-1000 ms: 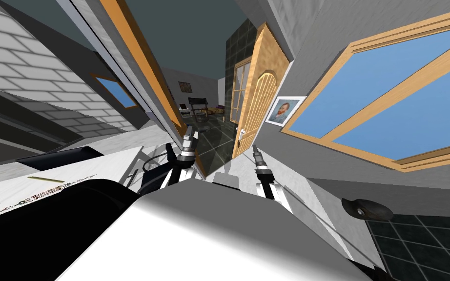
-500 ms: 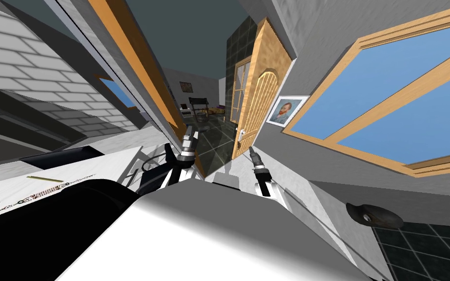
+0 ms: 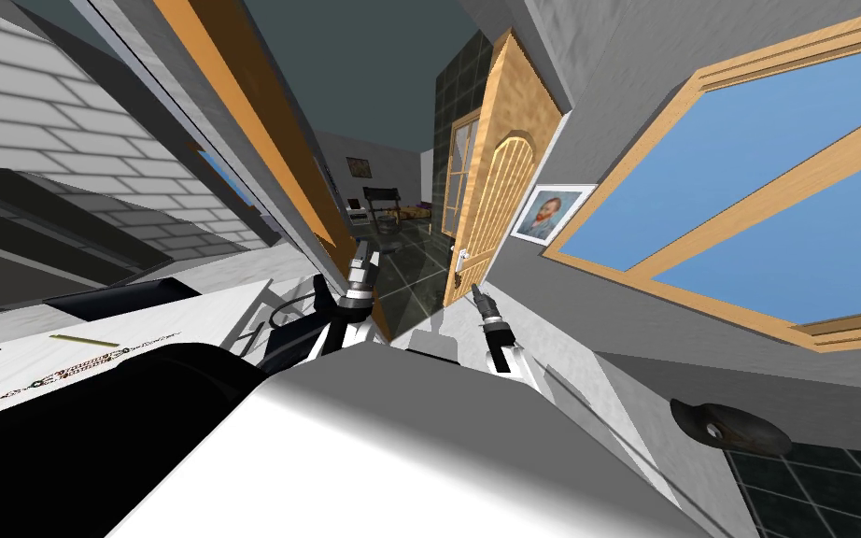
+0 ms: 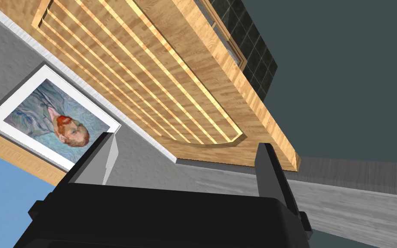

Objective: Push the door open

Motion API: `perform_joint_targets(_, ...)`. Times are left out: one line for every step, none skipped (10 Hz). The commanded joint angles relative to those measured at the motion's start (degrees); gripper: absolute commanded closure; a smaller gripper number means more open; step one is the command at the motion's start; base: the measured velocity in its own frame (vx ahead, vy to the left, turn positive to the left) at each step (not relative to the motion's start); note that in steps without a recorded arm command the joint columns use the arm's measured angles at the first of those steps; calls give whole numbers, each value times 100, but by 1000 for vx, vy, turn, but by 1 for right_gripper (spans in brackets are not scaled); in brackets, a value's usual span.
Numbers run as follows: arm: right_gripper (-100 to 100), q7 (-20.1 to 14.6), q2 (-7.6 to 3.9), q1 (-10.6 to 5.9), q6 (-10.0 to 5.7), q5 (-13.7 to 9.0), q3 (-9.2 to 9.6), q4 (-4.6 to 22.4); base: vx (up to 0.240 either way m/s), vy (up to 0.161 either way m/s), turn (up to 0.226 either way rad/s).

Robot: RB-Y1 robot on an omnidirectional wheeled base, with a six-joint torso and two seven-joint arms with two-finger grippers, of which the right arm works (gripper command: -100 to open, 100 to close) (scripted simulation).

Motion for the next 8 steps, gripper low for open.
perform_joint_targets(-100,-37,-110,-78,142,286,82,96,60,-50,38)
perform_joint_targets(-100,-37,-110,-78,142,359,82,96,44,-36,22)
perform_joint_targets(-100,-51,-177,-130,231,581,145,189,43,-41,32)
perform_joint_targets(-100,-51,-177,-130,231,634,145,189,38,-31,24)
perform_joint_targets(-100,-66,-243,-182,319,866,209,282,46,-37,34)
perform_joint_targets(-100,-66,-243,-182,319,910,209,282,45,-32,22)
perform_joint_targets(-100,-80,-310,-234,408,1130,272,375,52,-37,38)
perform_joint_targets(-100,-80,-310,-234,408,1185,272,375,41,-33,25)
